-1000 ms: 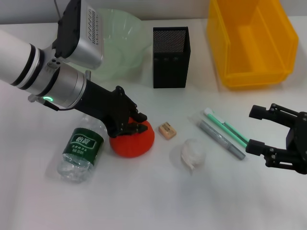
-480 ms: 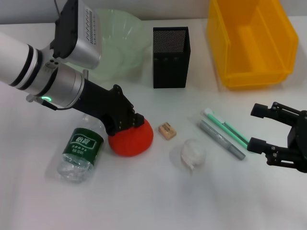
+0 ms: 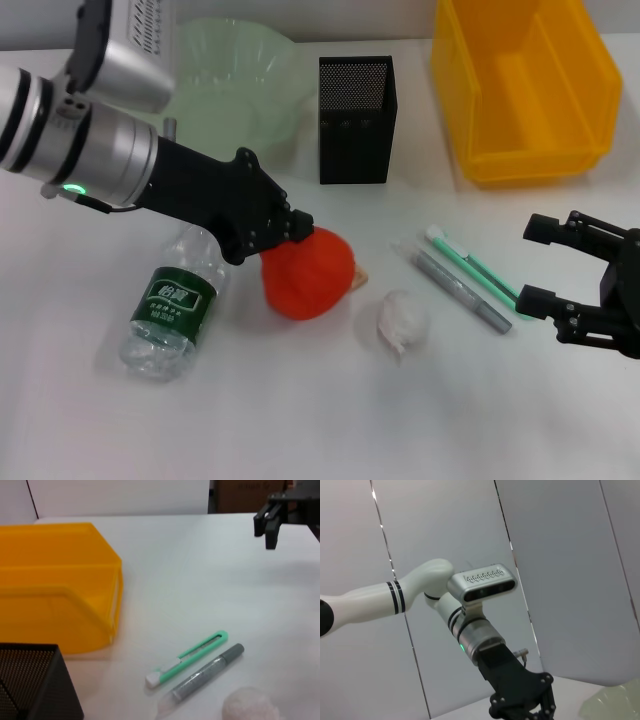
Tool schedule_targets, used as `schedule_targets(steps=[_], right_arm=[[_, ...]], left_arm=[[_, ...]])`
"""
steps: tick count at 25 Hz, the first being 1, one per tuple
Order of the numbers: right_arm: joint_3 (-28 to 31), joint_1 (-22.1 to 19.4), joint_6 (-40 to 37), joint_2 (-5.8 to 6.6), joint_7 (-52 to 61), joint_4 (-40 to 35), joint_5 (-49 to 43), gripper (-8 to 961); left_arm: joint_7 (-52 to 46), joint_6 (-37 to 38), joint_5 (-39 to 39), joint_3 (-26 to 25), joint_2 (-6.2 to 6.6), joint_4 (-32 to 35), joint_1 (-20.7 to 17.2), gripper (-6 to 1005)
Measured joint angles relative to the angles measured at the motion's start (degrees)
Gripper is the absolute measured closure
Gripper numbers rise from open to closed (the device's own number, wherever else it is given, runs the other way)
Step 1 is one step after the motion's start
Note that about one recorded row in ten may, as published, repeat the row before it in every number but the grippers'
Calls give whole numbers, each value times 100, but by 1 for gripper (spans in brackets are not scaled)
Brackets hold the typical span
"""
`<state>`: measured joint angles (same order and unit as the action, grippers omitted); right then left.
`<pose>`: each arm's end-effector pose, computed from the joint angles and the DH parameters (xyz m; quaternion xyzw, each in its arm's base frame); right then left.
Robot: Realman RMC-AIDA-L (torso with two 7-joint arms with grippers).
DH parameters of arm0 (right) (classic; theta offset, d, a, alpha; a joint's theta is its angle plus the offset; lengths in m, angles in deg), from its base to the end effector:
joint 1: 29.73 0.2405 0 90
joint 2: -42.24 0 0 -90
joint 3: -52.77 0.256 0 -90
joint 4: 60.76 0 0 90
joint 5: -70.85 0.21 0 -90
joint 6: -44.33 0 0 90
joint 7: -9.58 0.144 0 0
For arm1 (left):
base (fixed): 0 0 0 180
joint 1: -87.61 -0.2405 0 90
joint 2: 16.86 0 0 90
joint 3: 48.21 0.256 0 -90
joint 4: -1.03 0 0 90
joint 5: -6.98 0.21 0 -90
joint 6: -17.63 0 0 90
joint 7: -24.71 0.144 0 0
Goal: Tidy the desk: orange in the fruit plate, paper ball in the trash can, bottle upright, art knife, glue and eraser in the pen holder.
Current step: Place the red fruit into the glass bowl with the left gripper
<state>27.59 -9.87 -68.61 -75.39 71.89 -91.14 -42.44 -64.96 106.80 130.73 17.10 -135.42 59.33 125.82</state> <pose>0.2941 0.2382 0.0281 -0.8962 0.1612 0.3961 0.1185 -0.1727 0.3596 -0.0125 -0.9989 -0.0055 -0.0272 0.0380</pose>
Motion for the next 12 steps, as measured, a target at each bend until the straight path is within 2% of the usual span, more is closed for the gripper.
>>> schedule_targets(steps=[7, 12], right_arm=[[-12, 40, 0, -9, 0, 6, 0, 119], [0, 53, 0, -40, -44, 6, -3, 119]], left_arm=[[-40, 118, -427, -153, 3, 286, -88, 981], [-41, 45, -440, -555, 6, 267, -38, 980]])
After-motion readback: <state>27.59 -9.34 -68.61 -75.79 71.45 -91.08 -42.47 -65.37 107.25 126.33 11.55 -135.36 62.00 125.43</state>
